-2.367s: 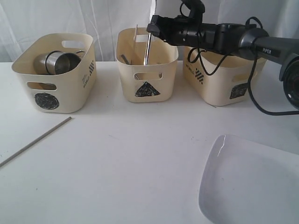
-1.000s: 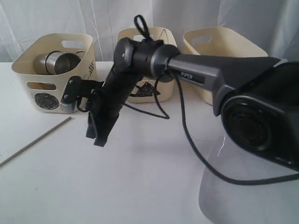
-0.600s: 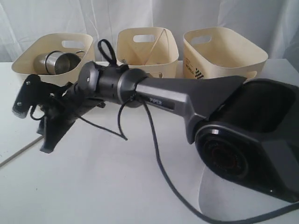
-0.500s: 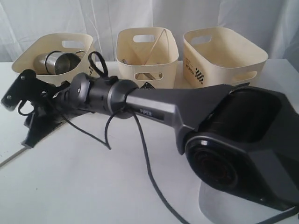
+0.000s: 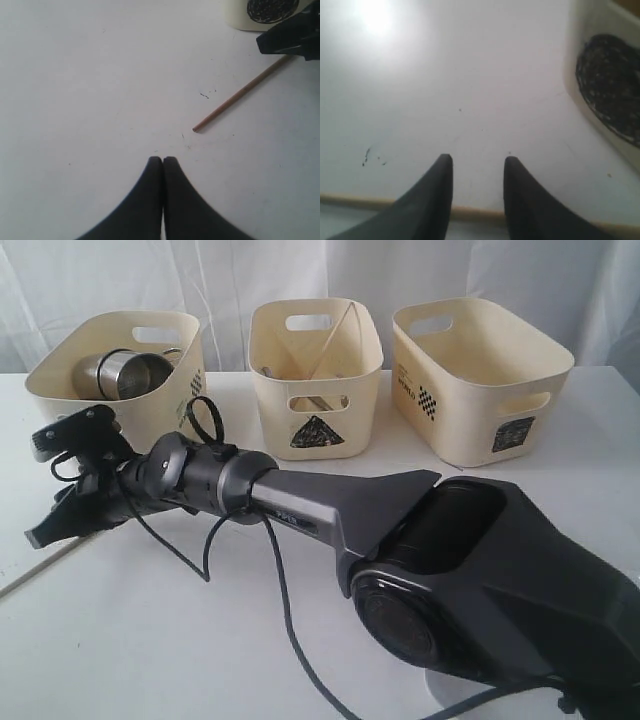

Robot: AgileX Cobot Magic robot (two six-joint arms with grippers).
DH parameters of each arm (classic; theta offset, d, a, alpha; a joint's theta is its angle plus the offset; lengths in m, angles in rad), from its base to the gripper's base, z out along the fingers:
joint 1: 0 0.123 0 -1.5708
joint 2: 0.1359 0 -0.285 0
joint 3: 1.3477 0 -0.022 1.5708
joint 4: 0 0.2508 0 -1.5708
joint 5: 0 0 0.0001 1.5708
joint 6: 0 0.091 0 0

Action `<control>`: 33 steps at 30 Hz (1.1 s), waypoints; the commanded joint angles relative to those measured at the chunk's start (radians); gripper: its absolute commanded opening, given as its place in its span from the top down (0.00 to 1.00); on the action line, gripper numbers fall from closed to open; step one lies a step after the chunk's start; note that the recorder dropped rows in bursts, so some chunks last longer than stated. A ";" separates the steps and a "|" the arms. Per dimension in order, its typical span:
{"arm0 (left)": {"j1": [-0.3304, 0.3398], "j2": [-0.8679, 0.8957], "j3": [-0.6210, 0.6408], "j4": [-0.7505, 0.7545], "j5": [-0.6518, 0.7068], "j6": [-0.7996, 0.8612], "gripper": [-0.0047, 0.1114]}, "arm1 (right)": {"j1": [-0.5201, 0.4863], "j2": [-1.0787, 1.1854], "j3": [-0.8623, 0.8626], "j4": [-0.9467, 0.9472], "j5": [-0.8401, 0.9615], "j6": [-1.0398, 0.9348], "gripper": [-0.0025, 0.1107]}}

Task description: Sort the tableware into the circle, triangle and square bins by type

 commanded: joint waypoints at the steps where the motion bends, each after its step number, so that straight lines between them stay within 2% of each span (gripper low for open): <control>1: -0.006 -0.002 0.004 0.002 -0.001 -0.003 0.96 | -0.044 0.034 -0.047 0.016 0.076 0.047 0.69; 7: -0.006 -0.002 0.004 0.002 -0.001 -0.003 0.96 | -0.055 0.051 -0.071 -0.098 0.237 0.072 0.69; 13: -0.006 -0.002 0.004 0.002 -0.001 -0.003 0.96 | -0.068 0.020 -0.075 -0.102 0.569 0.117 0.69; 14: -0.006 -0.002 0.004 0.002 -0.001 -0.003 0.96 | -0.066 0.011 -0.075 -0.100 0.548 0.117 0.69; 16: -0.006 -0.002 0.004 0.002 -0.001 -0.003 0.96 | -0.052 0.001 -0.075 -0.089 0.373 0.127 0.69; 17: -0.006 -0.002 0.004 0.002 -0.001 -0.003 0.96 | -0.042 0.005 -0.075 -0.074 0.219 0.145 0.69; 20: -0.006 -0.002 0.004 0.002 -0.001 -0.003 0.96 | -0.038 0.030 -0.077 -0.063 0.124 0.142 0.69; 26: -0.006 -0.002 0.004 0.002 -0.001 -0.003 0.96 | -0.049 0.116 -0.150 -0.037 0.191 0.166 0.69; 30: -0.006 -0.002 0.004 0.002 -0.001 -0.003 0.96 | -0.073 0.139 -0.189 -0.021 0.401 0.205 0.69; 33: -0.006 -0.002 0.004 0.002 -0.001 -0.003 0.96 | -0.073 0.120 -0.198 -0.032 0.540 0.160 0.69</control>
